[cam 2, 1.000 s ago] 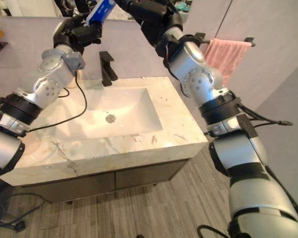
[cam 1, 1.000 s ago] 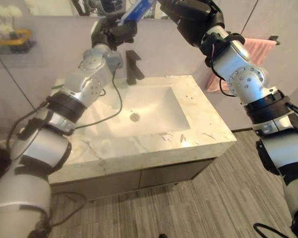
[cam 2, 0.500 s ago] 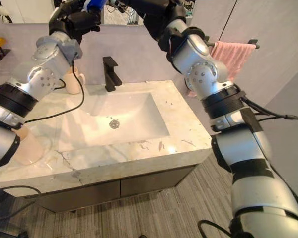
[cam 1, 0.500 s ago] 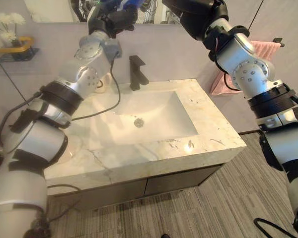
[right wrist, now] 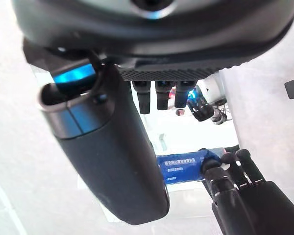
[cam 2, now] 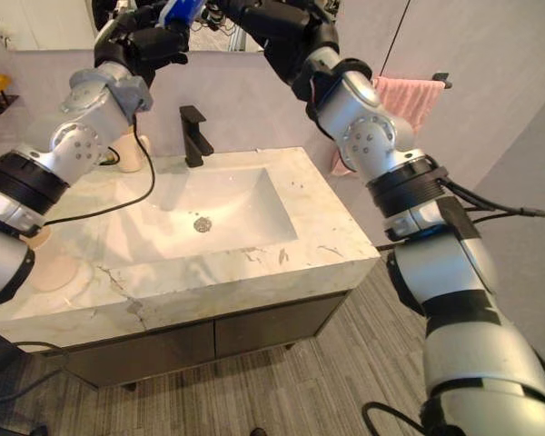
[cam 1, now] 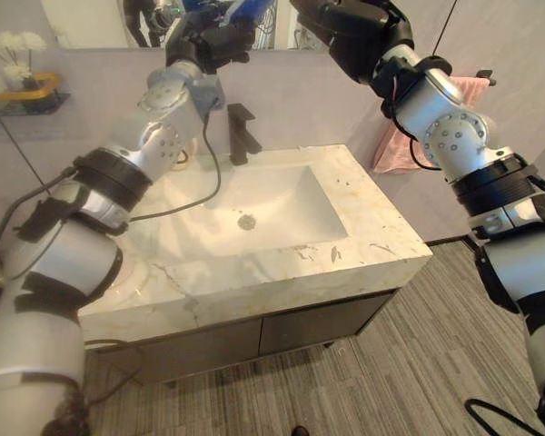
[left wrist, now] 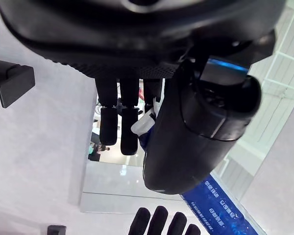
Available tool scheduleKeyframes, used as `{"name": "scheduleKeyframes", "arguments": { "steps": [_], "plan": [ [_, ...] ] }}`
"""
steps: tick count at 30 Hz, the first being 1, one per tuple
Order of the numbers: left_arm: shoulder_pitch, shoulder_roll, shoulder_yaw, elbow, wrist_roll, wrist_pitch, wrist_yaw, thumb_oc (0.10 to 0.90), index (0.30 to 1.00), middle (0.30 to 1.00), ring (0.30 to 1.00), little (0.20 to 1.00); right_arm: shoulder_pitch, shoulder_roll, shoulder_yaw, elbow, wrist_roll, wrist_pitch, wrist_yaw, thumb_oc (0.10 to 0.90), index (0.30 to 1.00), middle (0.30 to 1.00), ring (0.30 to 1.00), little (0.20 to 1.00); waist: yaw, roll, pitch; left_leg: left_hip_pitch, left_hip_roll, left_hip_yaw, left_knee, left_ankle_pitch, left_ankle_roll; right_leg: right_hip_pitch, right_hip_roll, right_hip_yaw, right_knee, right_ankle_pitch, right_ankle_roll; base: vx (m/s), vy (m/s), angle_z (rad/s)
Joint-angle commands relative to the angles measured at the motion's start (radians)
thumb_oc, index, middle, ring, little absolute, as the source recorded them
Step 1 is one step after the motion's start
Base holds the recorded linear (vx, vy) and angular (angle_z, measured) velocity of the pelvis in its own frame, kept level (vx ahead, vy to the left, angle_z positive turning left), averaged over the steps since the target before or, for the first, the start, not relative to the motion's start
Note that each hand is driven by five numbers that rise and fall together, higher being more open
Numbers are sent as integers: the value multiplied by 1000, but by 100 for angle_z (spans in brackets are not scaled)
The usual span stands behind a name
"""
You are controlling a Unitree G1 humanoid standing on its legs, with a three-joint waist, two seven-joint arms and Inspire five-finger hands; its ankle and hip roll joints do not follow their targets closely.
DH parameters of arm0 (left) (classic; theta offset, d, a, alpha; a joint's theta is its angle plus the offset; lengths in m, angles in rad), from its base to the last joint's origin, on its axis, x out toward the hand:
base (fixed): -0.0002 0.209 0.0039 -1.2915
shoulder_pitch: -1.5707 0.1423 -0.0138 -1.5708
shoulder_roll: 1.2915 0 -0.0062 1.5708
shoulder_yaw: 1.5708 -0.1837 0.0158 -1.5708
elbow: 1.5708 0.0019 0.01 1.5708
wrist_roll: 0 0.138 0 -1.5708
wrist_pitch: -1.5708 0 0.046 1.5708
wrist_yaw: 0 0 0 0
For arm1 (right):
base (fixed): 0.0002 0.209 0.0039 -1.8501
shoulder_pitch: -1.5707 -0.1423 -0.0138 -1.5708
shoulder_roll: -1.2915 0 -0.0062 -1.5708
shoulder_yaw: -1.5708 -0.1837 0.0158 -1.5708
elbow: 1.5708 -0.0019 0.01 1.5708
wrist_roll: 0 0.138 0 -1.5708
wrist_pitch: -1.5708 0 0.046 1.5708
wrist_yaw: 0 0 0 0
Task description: Organize the bathroom.
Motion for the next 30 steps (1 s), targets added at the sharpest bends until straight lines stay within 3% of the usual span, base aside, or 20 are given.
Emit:
{"name": "scheduleKeyframes", "arguments": {
  "steps": [1,22,23,27,28,30],
  "plan": [
    [-204,75,-52,84,-13,-144,-35,400,300,300,300,300,-191,-74,1,96,60,-114,45,800,900,900,900,900,36,32,-198,4,-4,-1,26,-63,-40,24,31,-32,78,-102,96,0,0,0],
    [-246,87,-105,138,-74,-133,-94,400,300,300,300,300,-273,-101,65,210,108,-128,110,800,900,900,900,900,39,21,-202,-5,-3,-5,28,-56,-46,23,28,-34,73,-92,99,0,0,0],
    [-248,87,-110,141,-80,-135,-95,400,300,300,300,300,-276,-103,68,214,118,-127,117,744,815,815,815,815,38,21,-203,-5,-3,-5,27,-56,-46,22,28,-34,73,-92,99,0,0,0],
    [-255,87,-117,146,-85,-135,-97,400,300,300,300,300,-283,-105,74,219,130,-126,120,696,745,745,745,745,37,21,-203,-5,-3,-6,26,-56,-46,21,27,-35,73,-91,99,0,0,0],
    [-256,87,-119,148,-88,-136,-99,400,300,300,300,300,-285,-105,77,223,133,-125,122,656,684,684,684,684,38,21,-203,-5,-3,-6,26,-55,-46,21,27,-35,73,-91,99,0,0,0],
    [-259,89,-124,150,-95,-137,-101,400,300,300,300,300,-292,-107,84,226,147,-119,123,660,691,691,691,691,37,21,-205,-5,-3,-7,25,-55,-46,20,27,-34,74,-91,99,0,0,0]
  ]
}}
